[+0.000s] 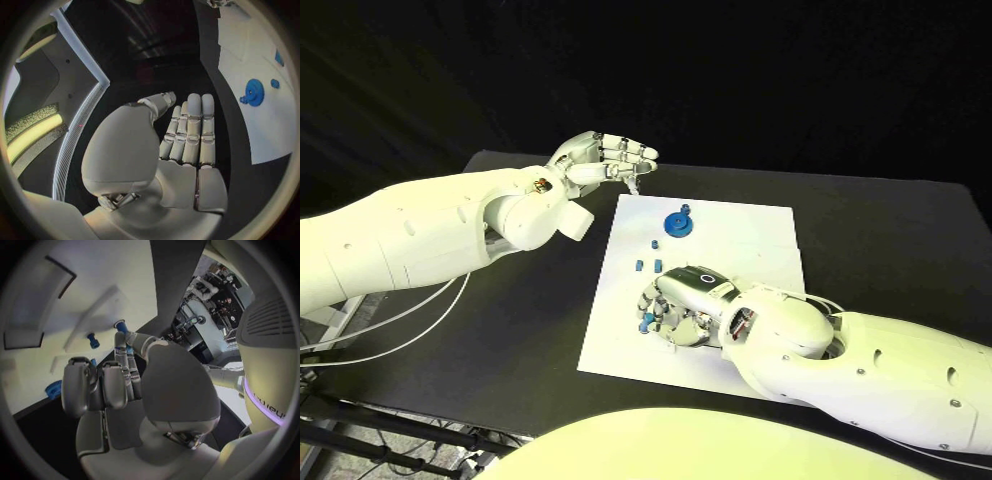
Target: Assemble the parts on the task board
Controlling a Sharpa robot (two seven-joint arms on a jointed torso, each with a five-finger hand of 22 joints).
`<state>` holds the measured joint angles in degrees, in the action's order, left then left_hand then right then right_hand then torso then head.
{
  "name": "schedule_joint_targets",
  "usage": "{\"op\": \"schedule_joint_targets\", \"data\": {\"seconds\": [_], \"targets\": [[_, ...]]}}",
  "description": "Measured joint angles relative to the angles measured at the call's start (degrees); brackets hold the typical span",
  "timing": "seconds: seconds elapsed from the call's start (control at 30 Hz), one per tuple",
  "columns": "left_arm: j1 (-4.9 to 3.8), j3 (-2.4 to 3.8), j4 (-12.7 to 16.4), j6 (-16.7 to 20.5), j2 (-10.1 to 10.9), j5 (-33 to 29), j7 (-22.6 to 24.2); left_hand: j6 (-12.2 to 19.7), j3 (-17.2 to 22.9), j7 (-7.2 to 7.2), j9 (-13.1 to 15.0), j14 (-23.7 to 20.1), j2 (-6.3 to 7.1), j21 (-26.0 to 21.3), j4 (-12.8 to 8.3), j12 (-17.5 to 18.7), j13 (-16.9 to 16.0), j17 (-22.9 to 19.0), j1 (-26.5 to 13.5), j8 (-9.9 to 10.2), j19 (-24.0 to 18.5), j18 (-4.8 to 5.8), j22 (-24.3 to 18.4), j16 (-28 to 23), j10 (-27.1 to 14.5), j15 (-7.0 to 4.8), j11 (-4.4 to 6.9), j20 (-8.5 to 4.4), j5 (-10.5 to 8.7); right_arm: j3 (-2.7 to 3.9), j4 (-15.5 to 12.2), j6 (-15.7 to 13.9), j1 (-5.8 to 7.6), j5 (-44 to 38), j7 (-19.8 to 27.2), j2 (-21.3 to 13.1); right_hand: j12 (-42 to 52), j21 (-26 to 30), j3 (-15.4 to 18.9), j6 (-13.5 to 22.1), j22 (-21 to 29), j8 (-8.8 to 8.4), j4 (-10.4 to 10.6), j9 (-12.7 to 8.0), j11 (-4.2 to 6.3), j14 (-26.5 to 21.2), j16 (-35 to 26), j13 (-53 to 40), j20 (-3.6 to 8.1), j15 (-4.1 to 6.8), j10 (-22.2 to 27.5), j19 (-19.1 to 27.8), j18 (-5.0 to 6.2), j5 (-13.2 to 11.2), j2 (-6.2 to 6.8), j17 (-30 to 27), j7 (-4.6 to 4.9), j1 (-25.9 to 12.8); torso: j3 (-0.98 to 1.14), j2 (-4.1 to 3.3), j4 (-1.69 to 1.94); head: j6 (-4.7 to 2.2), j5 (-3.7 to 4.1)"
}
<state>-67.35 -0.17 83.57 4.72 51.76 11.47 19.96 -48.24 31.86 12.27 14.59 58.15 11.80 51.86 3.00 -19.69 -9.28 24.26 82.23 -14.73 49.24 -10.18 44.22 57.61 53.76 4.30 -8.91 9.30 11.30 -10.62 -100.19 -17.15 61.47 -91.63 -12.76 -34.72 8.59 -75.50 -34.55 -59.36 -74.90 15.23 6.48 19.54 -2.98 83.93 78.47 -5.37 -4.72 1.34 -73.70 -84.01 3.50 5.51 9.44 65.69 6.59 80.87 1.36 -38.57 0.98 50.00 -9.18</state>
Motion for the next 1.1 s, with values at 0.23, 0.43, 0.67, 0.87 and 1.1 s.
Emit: {"op": "schedule_joint_targets", "data": {"seconds": [0.23,0.43,0.67,0.87,1.1], "targets": [[0.00,0.00,0.0,0.0,0.0,0.0,0.0,0.0,0.0,0.00,0.0,0.0,0.00,0.0,0.0,0.0,0.0,0.0,0.0,0.0,0.0,0.00,0.0,0.0,0.0,0.00,0.00,0.00,0.00,-0.01,0.2,0.3,-0.09,0.0,0.1,0.2,0.0,0.0,0.0,0.0,0.0,0.00,0.0,0.0,0.00,0.0,0.0,0.0,0.00,0.00,0.0,0.0,0.00,0.0,0.08,0.0,0.06,-0.1,-0.02,0.02,0.00,0.01,-0.03],[0.00,0.00,0.0,-0.1,0.0,0.0,-0.1,0.0,0.0,0.00,0.0,0.0,0.00,0.0,0.0,0.0,0.0,0.0,0.0,0.0,0.0,0.00,0.0,0.0,0.0,0.00,0.00,0.00,0.00,-0.01,0.9,0.6,-0.22,-0.1,0.1,0.5,0.0,0.3,0.0,0.1,0.0,0.01,0.0,0.0,-0.01,0.0,0.0,0.0,0.00,0.00,0.0,0.0,0.00,-0.1,0.15,0.0,0.14,-0.1,-0.03,0.01,0.02,0.01,-0.06],[0.00,0.00,0.0,-0.1,0.0,0.0,-0.1,0.0,0.0,0.00,0.0,0.0,0.00,0.0,0.0,0.0,0.0,0.0,0.0,0.0,0.0,0.00,0.0,0.0,0.0,0.00,0.00,0.00,0.00,-0.05,1.5,1.0,-0.47,-0.6,-0.1,1.0,-0.2,0.3,-0.2,0.2,0.0,0.17,-0.2,0.0,-0.10,0.0,0.0,-0.1,0.00,0.00,-0.1,0.0,0.00,-0.1,0.15,0.0,0.22,-0.1,-0.06,-0.01,0.03,0.01,-0.12],[0.00,0.00,0.0,-0.1,0.0,0.0,-0.1,0.0,0.0,0.00,0.0,0.0,0.00,0.0,0.0,0.0,0.0,0.0,0.0,0.0,0.0,0.00,0.0,0.0,0.0,0.00,0.00,0.00,0.00,0.00,1.6,1.3,-0.51,-1.5,-0.5,1.3,-0.2,0.7,-0.2,0.3,0.0,0.30,-0.2,0.0,-0.10,0.0,0.0,-0.1,0.00,0.00,-0.1,0.0,0.00,-0.2,0.15,-0.2,0.22,-0.1,-0.05,-0.01,0.02,0.01,-0.10],[0.01,0.00,0.0,-0.2,0.0,0.0,-0.1,0.0,0.0,0.00,0.0,0.0,0.00,-0.2,0.0,-0.4,0.0,0.0,0.0,-0.3,0.0,0.00,-0.1,0.0,0.0,0.00,0.00,0.00,0.00,-0.01,1.7,2.0,-0.54,-2.3,-0.7,1.6,-2.3,1.9,0.4,3.2,0.0,1.29,-0.2,4.5,-0.76,0.2,0.0,-0.1,0.00,-0.21,1.6,0.0,0.00,1.4,2.47,-0.2,1.08,-4.5,-0.03,0.00,0.00,0.01,-0.05]]}}
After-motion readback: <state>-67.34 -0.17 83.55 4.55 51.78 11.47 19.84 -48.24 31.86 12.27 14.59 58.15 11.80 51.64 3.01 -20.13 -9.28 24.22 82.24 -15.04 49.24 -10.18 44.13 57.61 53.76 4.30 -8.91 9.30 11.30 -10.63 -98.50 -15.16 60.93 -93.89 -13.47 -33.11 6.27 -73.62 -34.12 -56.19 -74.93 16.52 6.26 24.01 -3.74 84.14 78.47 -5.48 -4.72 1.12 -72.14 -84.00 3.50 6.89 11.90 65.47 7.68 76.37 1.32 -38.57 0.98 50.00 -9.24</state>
